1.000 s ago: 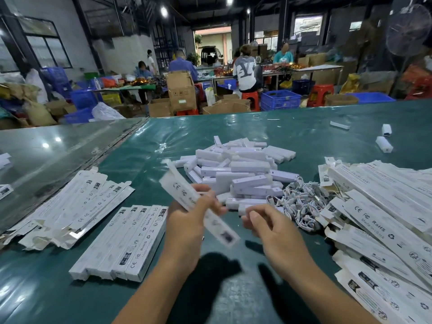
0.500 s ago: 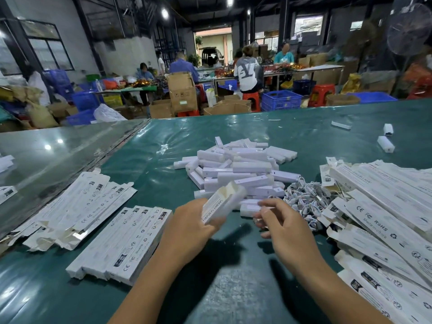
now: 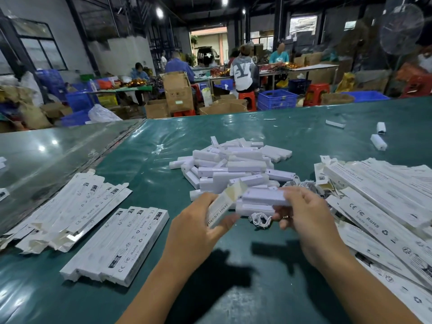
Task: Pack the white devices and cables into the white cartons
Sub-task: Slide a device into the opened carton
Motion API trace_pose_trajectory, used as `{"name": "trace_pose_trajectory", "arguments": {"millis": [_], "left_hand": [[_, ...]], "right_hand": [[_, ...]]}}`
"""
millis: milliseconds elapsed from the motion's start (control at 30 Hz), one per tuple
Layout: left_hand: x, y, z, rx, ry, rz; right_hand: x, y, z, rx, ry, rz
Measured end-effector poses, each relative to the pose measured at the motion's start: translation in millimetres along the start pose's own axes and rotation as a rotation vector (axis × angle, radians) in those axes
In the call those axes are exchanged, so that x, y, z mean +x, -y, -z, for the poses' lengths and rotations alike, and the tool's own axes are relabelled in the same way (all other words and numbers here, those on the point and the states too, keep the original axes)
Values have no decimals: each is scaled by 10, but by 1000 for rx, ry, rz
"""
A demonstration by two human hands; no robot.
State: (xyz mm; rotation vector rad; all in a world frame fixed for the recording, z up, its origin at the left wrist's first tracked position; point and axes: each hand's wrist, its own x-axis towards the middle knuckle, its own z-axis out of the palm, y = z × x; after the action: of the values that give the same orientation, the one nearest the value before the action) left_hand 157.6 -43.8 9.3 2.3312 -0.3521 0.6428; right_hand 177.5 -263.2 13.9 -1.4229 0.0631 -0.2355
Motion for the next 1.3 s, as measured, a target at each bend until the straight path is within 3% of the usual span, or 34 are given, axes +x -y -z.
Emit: {"name": "trace_pose_trajectory", "arguments": {"millis": [133, 367, 633, 967, 1100, 1300], "left_hand": [[15, 36, 1, 66, 17, 42], [8, 61, 8, 117, 55, 84], [46, 164, 79, 125, 128, 127], [62, 204, 124, 100, 149, 116], [65, 198, 144, 215, 169, 73], [52, 158, 126, 95, 164, 104]], "right_hand": [[33, 120, 27, 287, 23, 73], [-41, 223, 20, 420, 201, 71], [-29, 219, 144, -161, 225, 359], [8, 146, 170, -370, 270, 412], [14, 163, 166, -307, 201, 424], [-37, 136, 114, -338, 210, 458]]}}
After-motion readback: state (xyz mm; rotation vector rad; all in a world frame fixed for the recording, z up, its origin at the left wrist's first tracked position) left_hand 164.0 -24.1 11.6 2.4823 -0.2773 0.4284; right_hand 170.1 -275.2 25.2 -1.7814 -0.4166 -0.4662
